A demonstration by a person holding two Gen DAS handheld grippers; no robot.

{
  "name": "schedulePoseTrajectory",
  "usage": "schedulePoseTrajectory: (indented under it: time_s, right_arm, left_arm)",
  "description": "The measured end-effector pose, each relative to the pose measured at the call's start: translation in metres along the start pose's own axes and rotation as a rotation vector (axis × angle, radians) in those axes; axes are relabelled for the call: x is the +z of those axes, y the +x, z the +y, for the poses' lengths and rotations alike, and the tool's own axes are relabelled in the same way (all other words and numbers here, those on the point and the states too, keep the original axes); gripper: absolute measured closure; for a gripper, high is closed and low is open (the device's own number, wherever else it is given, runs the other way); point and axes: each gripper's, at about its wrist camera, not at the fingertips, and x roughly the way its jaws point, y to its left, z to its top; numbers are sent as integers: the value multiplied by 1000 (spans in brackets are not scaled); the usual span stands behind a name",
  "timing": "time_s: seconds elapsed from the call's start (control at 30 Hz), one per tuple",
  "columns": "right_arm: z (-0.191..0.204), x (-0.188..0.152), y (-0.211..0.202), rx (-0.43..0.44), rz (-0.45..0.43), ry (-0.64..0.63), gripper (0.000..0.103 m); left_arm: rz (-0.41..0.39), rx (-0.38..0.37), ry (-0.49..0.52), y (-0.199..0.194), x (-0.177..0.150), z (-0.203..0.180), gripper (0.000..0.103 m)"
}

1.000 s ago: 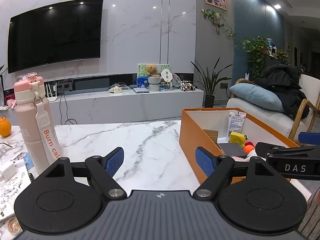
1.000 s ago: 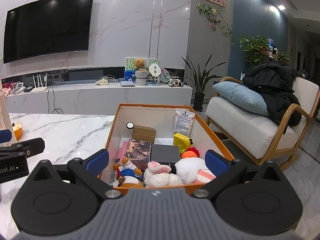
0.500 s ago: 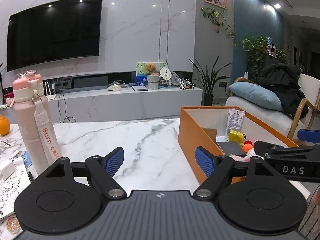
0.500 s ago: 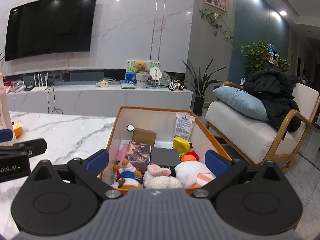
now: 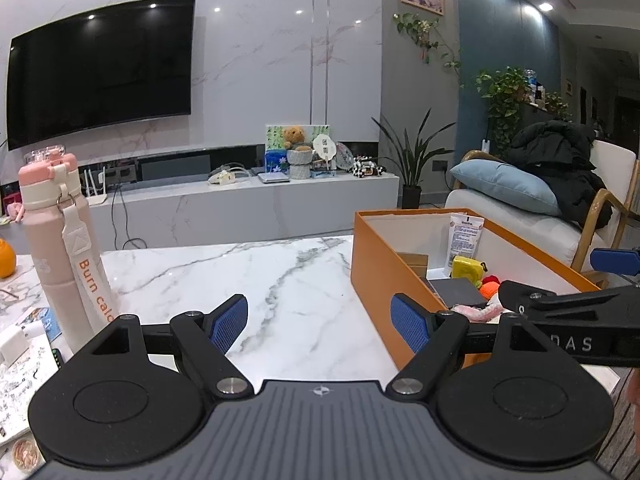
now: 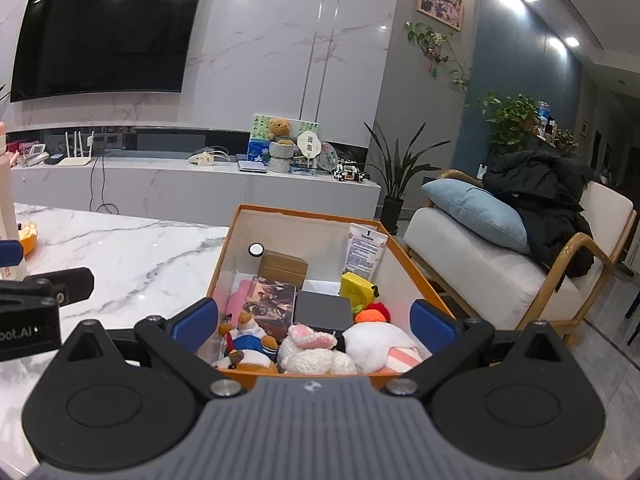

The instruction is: Organize objects

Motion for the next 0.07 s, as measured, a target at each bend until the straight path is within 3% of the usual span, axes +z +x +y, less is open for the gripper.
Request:
schedulePoseTrajectory:
  time_s: [0.07]
  right_arm:
    - [-2, 0, 0, 1, 0, 14, 1]
  left_arm:
    - [-1, -1, -1, 0, 0, 1, 10]
